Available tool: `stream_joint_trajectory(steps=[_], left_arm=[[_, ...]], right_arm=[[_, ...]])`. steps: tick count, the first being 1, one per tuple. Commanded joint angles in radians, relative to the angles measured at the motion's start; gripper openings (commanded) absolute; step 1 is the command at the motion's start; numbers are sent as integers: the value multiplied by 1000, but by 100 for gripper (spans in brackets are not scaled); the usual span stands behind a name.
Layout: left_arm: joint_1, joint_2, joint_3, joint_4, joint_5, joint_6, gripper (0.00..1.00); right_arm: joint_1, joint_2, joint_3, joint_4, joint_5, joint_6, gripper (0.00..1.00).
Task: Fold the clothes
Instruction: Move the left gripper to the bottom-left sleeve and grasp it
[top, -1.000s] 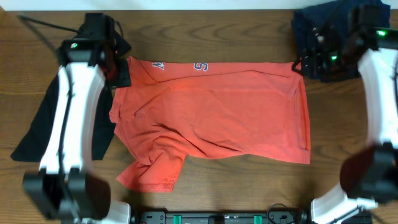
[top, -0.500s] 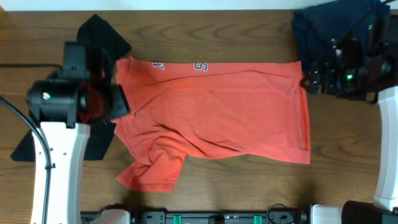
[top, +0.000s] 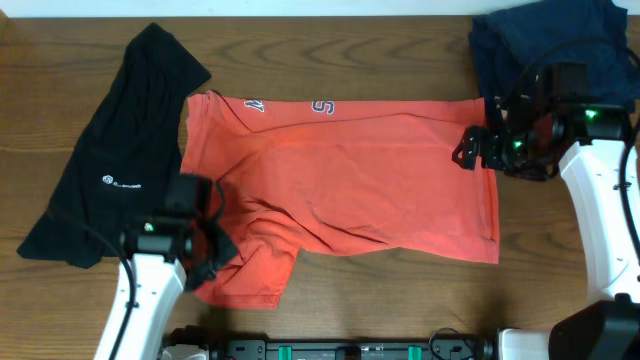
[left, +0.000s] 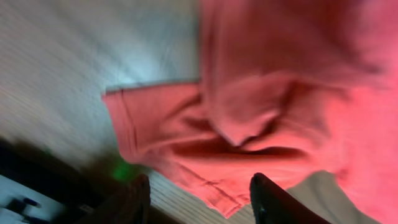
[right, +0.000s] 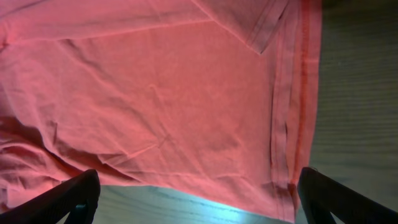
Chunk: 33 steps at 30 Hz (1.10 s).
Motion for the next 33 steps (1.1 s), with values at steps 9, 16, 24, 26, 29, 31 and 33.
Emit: stream_joint_trajectory(steps=[9,16,24,26,29,31,33], left_arm=[[-2,-17,-246,141,32,-213,51],[-1,-16,-344,244,32,-237,52],[-2,-5,-359,267,42,-251,61],[-2,11,-360,280,40,-251,60],[-1,46,-363,299,43,-252,30],[-2,69,-363,315,47,-252,19],[-2,85,-363,323,55,-251,9]], right_arm=[[10,-8,-29,50,-17,-14,99],[10,-8,-29,63,-17,-14,99],[10,-8,-29,67,-18,-14,99],[10,-8,-29,67,-21,-14,99],[10,-8,-29,68,-22,-14,99],[10,-8,-29,67,-22,-14,99],[10,-8,-29,63,-22,-14,99]])
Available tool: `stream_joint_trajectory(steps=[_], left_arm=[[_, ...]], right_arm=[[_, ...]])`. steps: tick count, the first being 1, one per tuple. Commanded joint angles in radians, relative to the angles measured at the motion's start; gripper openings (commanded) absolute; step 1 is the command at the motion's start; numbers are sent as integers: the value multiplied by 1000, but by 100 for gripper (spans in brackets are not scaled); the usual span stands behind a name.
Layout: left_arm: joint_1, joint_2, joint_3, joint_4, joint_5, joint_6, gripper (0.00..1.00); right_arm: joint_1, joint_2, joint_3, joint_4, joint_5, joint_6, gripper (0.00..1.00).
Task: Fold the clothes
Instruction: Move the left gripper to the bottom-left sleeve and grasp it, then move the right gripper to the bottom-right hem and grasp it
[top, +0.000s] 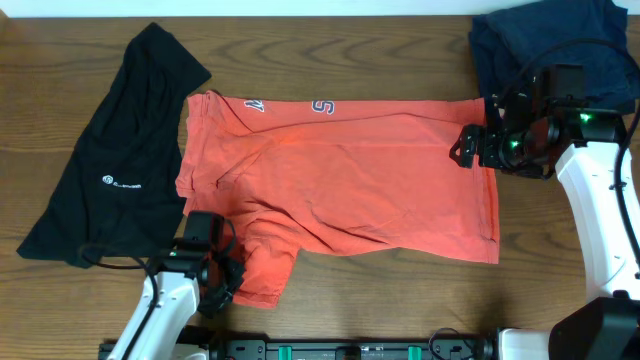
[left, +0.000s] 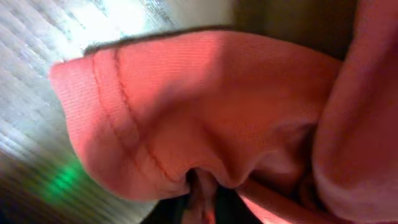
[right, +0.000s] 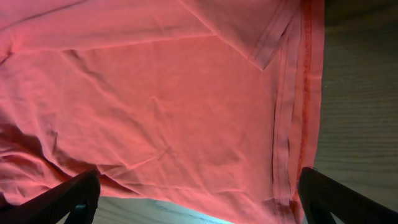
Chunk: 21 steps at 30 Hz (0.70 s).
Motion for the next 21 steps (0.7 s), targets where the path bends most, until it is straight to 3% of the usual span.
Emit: stream_joint_trajectory(steps=[1,9,21], left_arm=[[0,48,-39,9,-20,-6,6],[0,10,78,-13,52,163,6],[0,-88,218,-36,-11,248,6]], right_arm=[[10,-8,-4,-3,-12,-10,99],[10,-8,-4,-31,-14,25,95],[10,-8,-88,-241,129,216,83]])
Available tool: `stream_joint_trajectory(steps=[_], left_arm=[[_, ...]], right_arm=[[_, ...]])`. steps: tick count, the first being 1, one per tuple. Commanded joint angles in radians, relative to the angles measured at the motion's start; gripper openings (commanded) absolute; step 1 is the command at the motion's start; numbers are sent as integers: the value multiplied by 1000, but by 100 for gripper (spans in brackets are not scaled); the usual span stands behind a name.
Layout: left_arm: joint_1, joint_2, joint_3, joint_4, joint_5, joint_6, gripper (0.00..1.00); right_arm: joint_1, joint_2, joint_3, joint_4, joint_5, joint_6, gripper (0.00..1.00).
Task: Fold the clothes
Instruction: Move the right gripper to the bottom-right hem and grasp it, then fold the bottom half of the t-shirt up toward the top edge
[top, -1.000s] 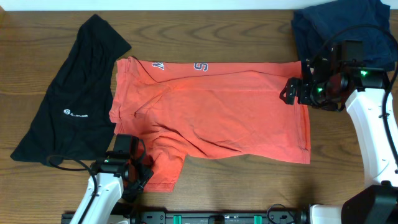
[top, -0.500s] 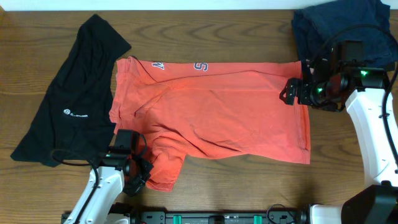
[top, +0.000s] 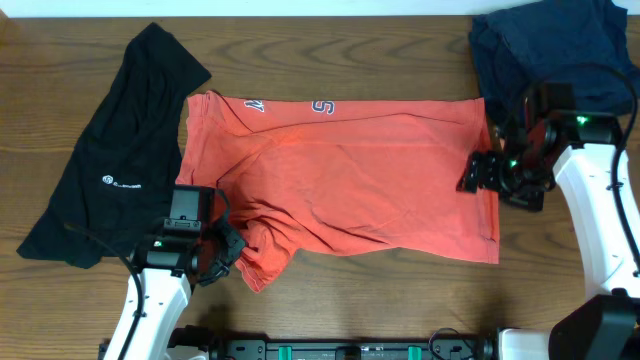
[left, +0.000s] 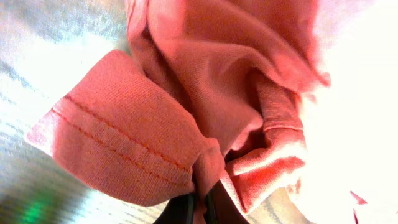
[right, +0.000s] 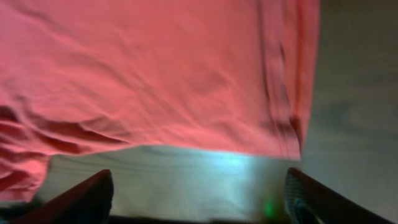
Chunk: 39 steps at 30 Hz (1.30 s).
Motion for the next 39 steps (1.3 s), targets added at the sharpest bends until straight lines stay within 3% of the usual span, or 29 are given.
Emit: stream_joint_trajectory(steps=[1,6,13,19,27,39], left_arm=[[0,-7,17,5,-53,49,6],[0,-7,17,49,-53,93,6],[0,-7,31,79,-74,122,6],[0,-5,31,90,-136,121,6],[0,-3,31,100,-177,113,6],[0,-3,31,73,-177,60,6]], right_arm=[[10,-8,-67,-13,71,110,82],[10,-8,-210,29,80,182,72],[10,-8,-346,106,146,262,72],[7,-8,-399,195,207,330,66],[2,-8,-478,357,218,336,63],[-36,-8,-538,397,308,313,58]])
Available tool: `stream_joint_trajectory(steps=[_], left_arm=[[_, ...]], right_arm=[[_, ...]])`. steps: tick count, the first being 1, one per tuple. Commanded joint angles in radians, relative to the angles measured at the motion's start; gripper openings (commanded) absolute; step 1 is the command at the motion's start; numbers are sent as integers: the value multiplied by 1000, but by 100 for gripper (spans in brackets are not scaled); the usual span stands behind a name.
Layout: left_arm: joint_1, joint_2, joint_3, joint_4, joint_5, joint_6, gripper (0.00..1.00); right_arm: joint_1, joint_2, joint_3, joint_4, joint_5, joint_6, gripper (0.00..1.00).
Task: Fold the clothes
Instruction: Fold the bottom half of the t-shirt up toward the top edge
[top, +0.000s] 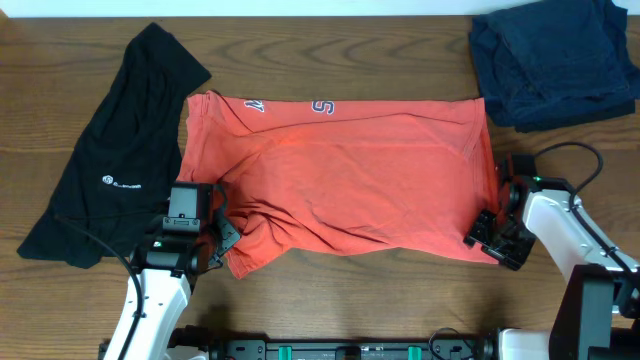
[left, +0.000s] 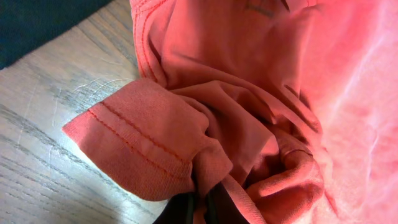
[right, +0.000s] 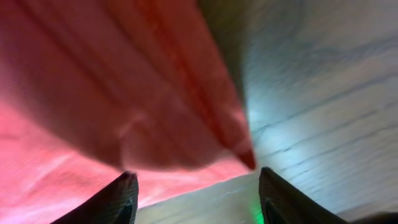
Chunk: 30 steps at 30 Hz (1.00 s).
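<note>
An orange T-shirt (top: 340, 170) lies spread across the table's middle, its lower left sleeve bunched up. My left gripper (top: 215, 240) is shut on that sleeve (left: 140, 152), pinching a fold of cloth between its fingers. My right gripper (top: 490, 245) stands open at the shirt's lower right corner (right: 245, 158), low over the table; the corner lies in front of its spread fingers (right: 118, 196).
A black garment (top: 115, 150) lies at the left, touching the shirt's left edge. A dark blue folded garment (top: 550, 50) sits at the back right corner. Bare wood (top: 380, 300) shows along the front edge.
My right gripper has moved from beside the shirt's right hem down to its lower right corner. My left gripper still holds the sleeve, which now lies slightly higher and more bunched.
At first my left gripper was open over the lower left sleeve and the right one open at the shirt's upper right edge. Then the left was shut on the sleeve and drew it inward. Meanwhile the right went down the right hem to the lower corner.
</note>
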Motion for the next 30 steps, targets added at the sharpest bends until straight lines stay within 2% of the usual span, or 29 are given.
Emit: stream_joint_trajectory(steps=[1,5,8,13,16,17,18,24,30], left_arm=[[0,-1,28,-12,-27,-16,6],[0,-1,29,-19,-27,-16,6],[0,-1,28,-20,-27,-16,6],[0,-1,28,-27,-27,-16,6],[0,-1,28,-39,-27,-16,6],[0,-1,28,-42,-27,-16,6],[0,-1,28,-44,-27,-15,6],[0,-5,29,-56,-27,-12,6],[0,-52,80,-146,-27,24,6]], right_arm=[[-18,-8,-24,27,53,-4,58],[-19,-8,-60,89,53,-14,53],[-19,-8,-67,108,53,-23,46],[-19,-8,-69,109,52,-36,17],[-18,-8,-76,109,52,-38,10],[-18,-8,-82,110,53,-38,4],[-18,-8,-87,113,53,-39,1],[-18,-27,-73,101,8,-106,1],[-18,-146,40,-42,-45,-177,1]])
